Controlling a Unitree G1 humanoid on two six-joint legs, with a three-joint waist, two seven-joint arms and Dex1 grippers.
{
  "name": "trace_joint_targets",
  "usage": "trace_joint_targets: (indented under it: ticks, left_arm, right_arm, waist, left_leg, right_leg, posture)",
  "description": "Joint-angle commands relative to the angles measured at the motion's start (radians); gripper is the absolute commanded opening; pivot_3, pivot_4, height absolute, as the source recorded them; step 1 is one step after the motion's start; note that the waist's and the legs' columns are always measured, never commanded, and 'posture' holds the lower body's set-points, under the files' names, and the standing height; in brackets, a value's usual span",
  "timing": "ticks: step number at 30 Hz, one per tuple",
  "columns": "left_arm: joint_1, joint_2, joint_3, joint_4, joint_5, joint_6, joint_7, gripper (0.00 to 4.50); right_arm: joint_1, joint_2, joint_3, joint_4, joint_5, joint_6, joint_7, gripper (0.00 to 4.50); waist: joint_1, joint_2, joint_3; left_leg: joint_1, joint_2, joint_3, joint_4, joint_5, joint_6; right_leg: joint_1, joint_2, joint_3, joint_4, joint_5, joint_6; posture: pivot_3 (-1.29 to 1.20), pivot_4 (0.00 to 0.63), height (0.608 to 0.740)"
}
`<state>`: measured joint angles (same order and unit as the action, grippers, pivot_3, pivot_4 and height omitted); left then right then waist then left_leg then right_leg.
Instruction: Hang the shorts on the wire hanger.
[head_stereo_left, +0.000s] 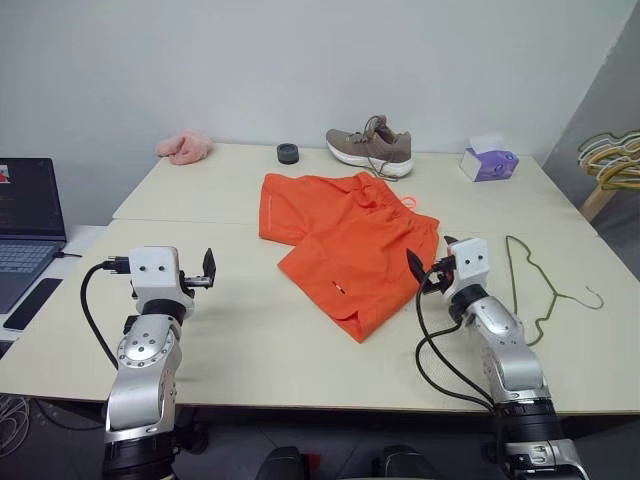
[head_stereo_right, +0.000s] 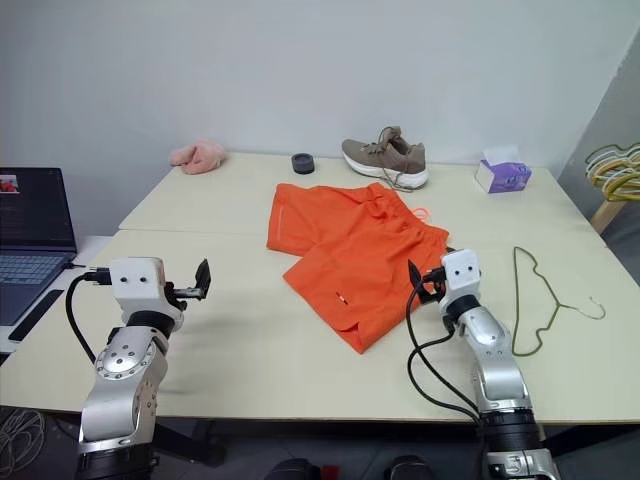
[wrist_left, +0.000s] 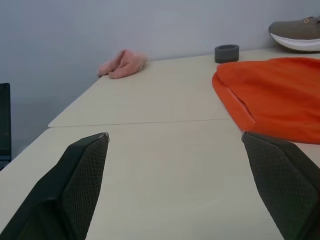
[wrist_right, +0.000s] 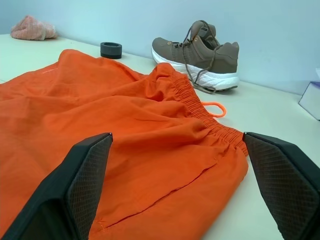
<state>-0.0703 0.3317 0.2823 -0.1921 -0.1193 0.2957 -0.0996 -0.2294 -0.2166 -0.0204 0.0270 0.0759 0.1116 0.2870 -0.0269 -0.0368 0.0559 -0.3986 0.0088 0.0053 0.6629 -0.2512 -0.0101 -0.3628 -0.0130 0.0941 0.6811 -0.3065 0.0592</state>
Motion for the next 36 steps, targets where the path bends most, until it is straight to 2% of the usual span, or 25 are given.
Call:
trace_joint_targets:
  ticks: [1, 10, 16, 21, 24, 27, 30, 36]
  left_arm:
    - [-0.008, 0.017, 0.006, -0.039, 0.001, -0.033, -0.016, 4.5]
    - [-0.013, 0.007, -0.01, -0.032, 0.008, -0.022, -0.024, 4.5]
    - [-0.011, -0.009, -0.002, -0.056, -0.133, -0.039, -0.159, 4.5]
    - [-0.03, -0.001, -0.047, -0.044, -0.137, -0.028, -0.198, 4.5]
    - [-0.061, 0.008, -0.119, -0.045, -0.149, 0.014, -0.26, 4.5]
    - [-0.104, 0.037, -0.264, -0.06, -0.199, 0.115, -0.421, 4.5]
    - [-0.133, 0.072, -0.356, -0.058, -0.238, 0.198, -0.539, 4.5]
    - [-0.203, 0.166, -0.561, -0.035, -0.231, 0.345, -0.736, 4.5]
  right_arm:
    - [-0.013, -0.014, -0.022, -0.03, 0.023, -0.026, 0.016, 4.45]
    - [0.005, -0.03, -0.013, -0.051, 0.021, -0.036, 0.044, 4.45]
    - [0.01, -0.044, -0.007, -0.062, 0.018, -0.045, 0.065, 4.45]
    - [0.02, -0.061, -0.006, -0.086, 0.025, -0.052, 0.093, 4.45]
    - [0.04, -0.089, 0.002, -0.128, 0.063, -0.021, 0.16, 4.45]
    - [0.105, -0.21, 0.051, -0.276, 0.202, 0.125, 0.385, 4.45]
    - [0.154, -0.326, 0.074, -0.387, 0.277, 0.225, 0.505, 4.45]
    - [0.199, -0.467, 0.046, -0.491, 0.341, 0.325, 0.583, 4.45]
  waist:
    - [0.0, 0.001, 0.0]
    - [0.0, 0.002, 0.002]
    - [-0.003, 0.003, 0.002]
    - [-0.006, 0.003, 0.002]
    - [-0.005, 0.003, 0.002]
    - [-0.004, 0.005, 0.003]
    - [-0.017, 0.006, 0.004]
    - [-0.064, 0.008, 0.005]
  left_leg:
    - [0.0, 0.0, 0.0, 0.0, 0.0, 0.0]
    - [0.0, 0.0, 0.0, 0.0, 0.0, 0.0]
    - [0.0, 0.0, 0.001, 0.0, 0.0, 0.0]
    - [0.0, 0.0, 0.001, 0.0, 0.0, 0.0]
    - [0.0, 0.0, 0.001, 0.0, 0.0, 0.0]
    - [-0.001, -0.001, 0.001, 0.0, 0.0, 0.0]
    - [0.0, -0.001, 0.002, 0.0, 0.0, 0.001]
    - [0.001, 0.003, 0.001, 0.0, 0.0, 0.001]
  right_leg:
    - [0.0, 0.0, 0.0, 0.0, 0.0, 0.0]
    - [0.0, 0.0, 0.0, 0.0, 0.0, 0.0]
    - [0.0, 0.0, 0.001, 0.0, 0.0, -0.001]
    - [0.0, 0.001, 0.001, 0.0, -0.001, -0.001]
    - [0.0, 0.001, 0.001, 0.0, -0.001, -0.001]
    - [0.001, 0.001, 0.001, -0.002, -0.001, -0.001]
    - [0.002, 0.001, 0.002, -0.003, -0.001, -0.001]
    - [0.003, 0.006, 0.002, -0.003, -0.004, -0.004]
  posture:
    - [0.06, 0.043, 0.74]
    - [0.05, 0.045, 0.74]
    - [0.02, 0.041, 0.74]
    - [-0.02, 0.037, 0.74]
    - [-0.04, 0.036, 0.74]
    - [-0.06, 0.036, 0.74]
    - [-0.09, 0.036, 0.74]
    - [-0.13, 0.038, 0.74]
